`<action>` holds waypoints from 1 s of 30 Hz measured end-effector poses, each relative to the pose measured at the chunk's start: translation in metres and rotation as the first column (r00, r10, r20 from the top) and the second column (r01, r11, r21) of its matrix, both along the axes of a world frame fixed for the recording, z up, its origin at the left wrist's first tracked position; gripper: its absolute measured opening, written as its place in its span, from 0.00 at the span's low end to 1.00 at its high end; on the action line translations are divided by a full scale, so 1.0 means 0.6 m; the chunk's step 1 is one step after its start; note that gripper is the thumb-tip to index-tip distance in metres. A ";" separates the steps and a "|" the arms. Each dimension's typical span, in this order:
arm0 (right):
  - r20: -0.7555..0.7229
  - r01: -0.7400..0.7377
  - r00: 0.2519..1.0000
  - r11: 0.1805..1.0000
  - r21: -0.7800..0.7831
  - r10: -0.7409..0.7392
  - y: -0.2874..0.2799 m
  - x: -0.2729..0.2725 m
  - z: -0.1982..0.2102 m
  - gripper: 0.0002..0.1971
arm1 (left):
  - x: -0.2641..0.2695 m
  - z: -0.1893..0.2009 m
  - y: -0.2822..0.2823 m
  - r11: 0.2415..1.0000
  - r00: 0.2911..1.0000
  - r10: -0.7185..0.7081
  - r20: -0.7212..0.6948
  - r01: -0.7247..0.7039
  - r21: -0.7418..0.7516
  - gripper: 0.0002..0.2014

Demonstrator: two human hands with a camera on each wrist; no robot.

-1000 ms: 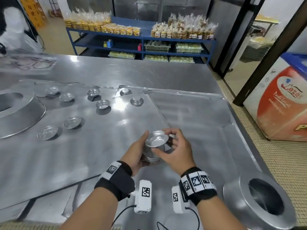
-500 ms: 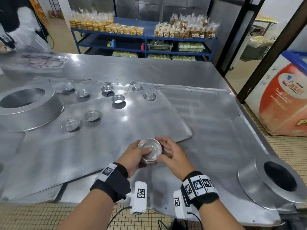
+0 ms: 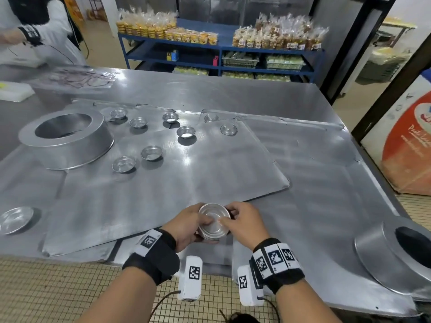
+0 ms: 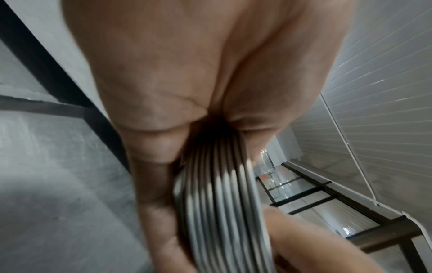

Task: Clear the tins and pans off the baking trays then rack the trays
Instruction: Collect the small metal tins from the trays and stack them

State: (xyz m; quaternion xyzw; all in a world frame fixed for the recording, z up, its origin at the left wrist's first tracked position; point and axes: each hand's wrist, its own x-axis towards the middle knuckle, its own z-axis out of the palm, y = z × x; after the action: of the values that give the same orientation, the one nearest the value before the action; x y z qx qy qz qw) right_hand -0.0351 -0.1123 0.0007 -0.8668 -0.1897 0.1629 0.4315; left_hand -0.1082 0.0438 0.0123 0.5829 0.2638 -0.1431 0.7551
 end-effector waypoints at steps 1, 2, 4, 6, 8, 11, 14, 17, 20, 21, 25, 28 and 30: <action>-0.007 -0.009 1.000 1.000 -0.018 0.009 0.001 0.001 -0.002 0.07 | -0.001 -0.001 0.003 0.999 1.000 -0.022 -0.016 0.023 0.043 0.17; -0.007 -0.021 1.000 0.999 -0.034 0.021 0.002 0.001 -0.002 0.08 | -0.002 0.000 0.005 0.993 0.998 -0.048 -0.034 0.051 0.102 0.18; -0.005 -0.057 0.998 0.996 -0.062 0.057 0.005 0.003 -0.004 0.08 | -0.002 0.000 0.006 0.973 0.993 -0.090 -0.077 0.104 0.206 0.20; -0.010 -0.091 0.996 0.992 -0.087 0.090 0.008 0.005 -0.008 0.08 | 0.001 -0.003 0.007 0.954 0.988 -0.102 -0.119 0.131 0.271 0.20; -0.019 -0.120 0.993 0.987 -0.109 0.119 0.009 0.008 -0.010 0.08 | 0.006 -0.004 0.007 0.932 0.982 -0.093 -0.166 0.144 0.331 0.18; -0.026 -0.161 0.987 0.975 -0.155 0.159 0.010 0.008 -0.012 0.05 | 0.016 -0.013 0.007 0.883 0.970 -0.108 -0.218 0.194 0.428 0.15; -0.038 -0.200 0.980 0.963 -0.178 0.196 0.005 0.008 -0.016 0.14 | 0.024 -0.022 0.004 0.812 0.956 -0.149 -0.254 0.264 0.520 0.15; -0.065 -0.211 0.977 0.949 -0.233 0.201 0.003 0.011 -0.031 0.15 | 0.027 -0.034 -0.002 0.743 0.941 -0.184 -0.283 0.322 0.587 0.17; -0.105 -0.216 0.976 0.932 -0.291 0.193 0.006 0.014 -0.044 0.03 | 0.025 -0.047 -0.007 0.664 0.920 -0.213 -0.329 0.383 0.642 0.19; -0.105 -0.214 0.976 0.926 -0.312 0.191 0.006 0.015 -0.050 0.04 | 0.025 -0.050 -0.008 0.642 0.913 -0.219 -0.345 0.401 0.653 0.20; -0.115 -0.241 0.970 0.894 -0.378 0.213 0.011 0.019 -0.063 0.10 | 0.027 -0.056 -0.013 0.612 0.896 -0.206 -0.393 0.431 0.663 0.19; -0.114 -0.268 0.963 0.867 -0.421 0.243 0.016 0.024 -0.068 0.10 | 0.029 -0.059 -0.013 0.602 0.891 -0.208 -0.404 0.442 0.665 0.19; -0.124 -0.282 0.959 0.851 -0.442 0.254 0.018 0.028 -0.067 0.09 | 0.030 -0.060 -0.010 0.615 0.895 -0.205 -0.396 0.433 0.659 0.18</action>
State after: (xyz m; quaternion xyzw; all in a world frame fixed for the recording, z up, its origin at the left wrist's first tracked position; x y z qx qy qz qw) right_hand -0.0183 -0.1014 -0.0398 -0.9033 -0.2519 0.2875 0.1948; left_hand -0.0902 0.0376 -0.0237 0.8464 0.2938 -0.2400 0.3737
